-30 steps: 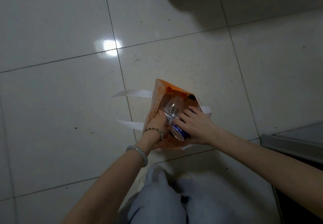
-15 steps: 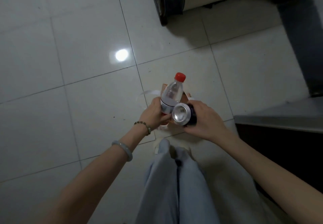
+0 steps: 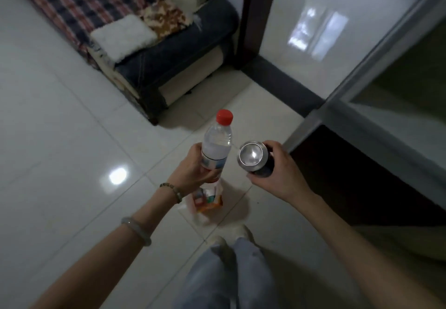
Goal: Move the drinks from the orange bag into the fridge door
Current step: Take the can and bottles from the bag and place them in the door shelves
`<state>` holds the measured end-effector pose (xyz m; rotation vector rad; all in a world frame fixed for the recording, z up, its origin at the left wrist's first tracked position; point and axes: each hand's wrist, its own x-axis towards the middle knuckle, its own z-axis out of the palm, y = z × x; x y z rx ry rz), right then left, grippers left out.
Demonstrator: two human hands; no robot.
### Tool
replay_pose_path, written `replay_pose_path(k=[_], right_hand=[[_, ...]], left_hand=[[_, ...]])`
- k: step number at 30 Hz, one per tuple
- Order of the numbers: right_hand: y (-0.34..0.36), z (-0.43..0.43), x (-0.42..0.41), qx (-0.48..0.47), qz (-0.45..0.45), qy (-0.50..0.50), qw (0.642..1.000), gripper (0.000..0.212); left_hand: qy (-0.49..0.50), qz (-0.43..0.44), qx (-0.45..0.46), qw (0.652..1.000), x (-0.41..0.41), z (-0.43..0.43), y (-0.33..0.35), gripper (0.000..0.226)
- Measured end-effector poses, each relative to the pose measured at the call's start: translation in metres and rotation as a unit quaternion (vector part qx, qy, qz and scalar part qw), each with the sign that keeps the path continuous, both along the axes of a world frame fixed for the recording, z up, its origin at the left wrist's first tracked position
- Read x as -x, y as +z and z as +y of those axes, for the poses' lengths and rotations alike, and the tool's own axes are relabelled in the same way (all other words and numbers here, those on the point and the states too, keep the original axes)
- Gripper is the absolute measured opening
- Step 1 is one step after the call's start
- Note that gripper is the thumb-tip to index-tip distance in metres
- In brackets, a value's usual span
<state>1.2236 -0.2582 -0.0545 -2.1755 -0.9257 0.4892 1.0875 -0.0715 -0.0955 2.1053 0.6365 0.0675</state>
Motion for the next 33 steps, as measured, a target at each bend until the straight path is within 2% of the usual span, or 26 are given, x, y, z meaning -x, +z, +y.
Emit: replay_pose_path(k=[4, 8, 15, 21, 25, 29, 33], right_hand=[[0.040, -0.064, 0.005, -0.035, -0.028, -0.133, 0.990, 0.070], [0.070, -0.128, 0.016, -0.056, -0.057, -0.240, 0.968, 0.070], [0.102, -0.239, 0.053, -0.074, -0.088, -0.411, 0.904, 0.070], [0.125, -0.340, 0.091, -0.087, -0.095, -0.544, 0.829, 0.064], [0.140, -0.397, 0.107, -0.086, -0.113, -0.591, 0.794, 0.062], [0.147, -0.443, 0.110, -0.089, -0.132, -0.619, 0.769, 0.059], [0.149, -0.472, 0.107, -0.097, -0.136, -0.627, 0.761, 0.056]], left_hand=[[-0.132, -0.044, -0.033, 0.990, -0.043, -0.033, 0.047, 0.064], [-0.263, -0.086, -0.048, 0.960, -0.081, -0.084, 0.076, 0.064], [-0.429, -0.124, -0.009, 0.895, -0.134, -0.198, 0.101, 0.064], [-0.533, -0.136, 0.048, 0.834, -0.163, -0.316, 0.115, 0.062], [-0.564, -0.162, 0.081, 0.806, -0.170, -0.396, 0.124, 0.062], [-0.555, -0.166, 0.104, 0.809, -0.186, -0.457, 0.118, 0.067], [-0.530, -0.169, 0.153, 0.817, -0.202, -0.500, 0.125, 0.066]])
